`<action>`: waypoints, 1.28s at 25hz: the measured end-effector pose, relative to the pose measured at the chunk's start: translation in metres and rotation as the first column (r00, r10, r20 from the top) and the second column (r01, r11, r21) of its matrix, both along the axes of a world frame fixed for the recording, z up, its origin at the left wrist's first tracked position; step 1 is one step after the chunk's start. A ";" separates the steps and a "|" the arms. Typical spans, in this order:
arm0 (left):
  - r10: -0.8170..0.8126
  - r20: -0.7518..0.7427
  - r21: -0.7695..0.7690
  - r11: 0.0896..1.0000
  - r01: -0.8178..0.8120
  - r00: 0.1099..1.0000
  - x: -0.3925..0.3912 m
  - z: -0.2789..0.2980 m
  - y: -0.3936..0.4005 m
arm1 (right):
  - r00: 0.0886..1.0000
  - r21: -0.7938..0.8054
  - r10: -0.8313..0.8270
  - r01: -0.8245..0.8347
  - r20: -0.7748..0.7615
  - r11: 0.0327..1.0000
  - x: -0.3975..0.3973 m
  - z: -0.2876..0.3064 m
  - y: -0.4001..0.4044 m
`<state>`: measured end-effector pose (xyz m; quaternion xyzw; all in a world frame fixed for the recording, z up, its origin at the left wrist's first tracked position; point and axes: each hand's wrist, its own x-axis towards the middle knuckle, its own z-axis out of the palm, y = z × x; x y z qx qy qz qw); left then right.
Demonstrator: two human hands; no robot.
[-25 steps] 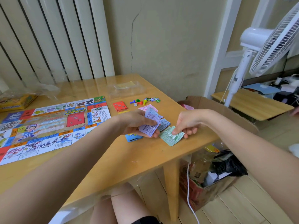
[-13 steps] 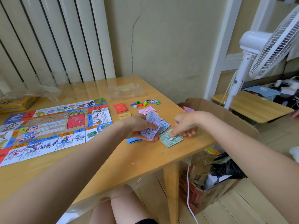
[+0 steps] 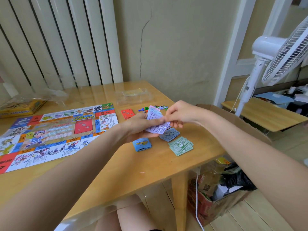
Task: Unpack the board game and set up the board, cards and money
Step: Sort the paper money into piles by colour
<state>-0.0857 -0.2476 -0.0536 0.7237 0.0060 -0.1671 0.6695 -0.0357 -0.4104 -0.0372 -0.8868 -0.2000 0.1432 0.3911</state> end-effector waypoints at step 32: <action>0.198 0.091 -0.058 0.979 -0.194 0.976 0.045 -0.010 0.026 | 0.992 0.322 -0.002 0.044 -0.129 0.946 0.029 -0.005 0.016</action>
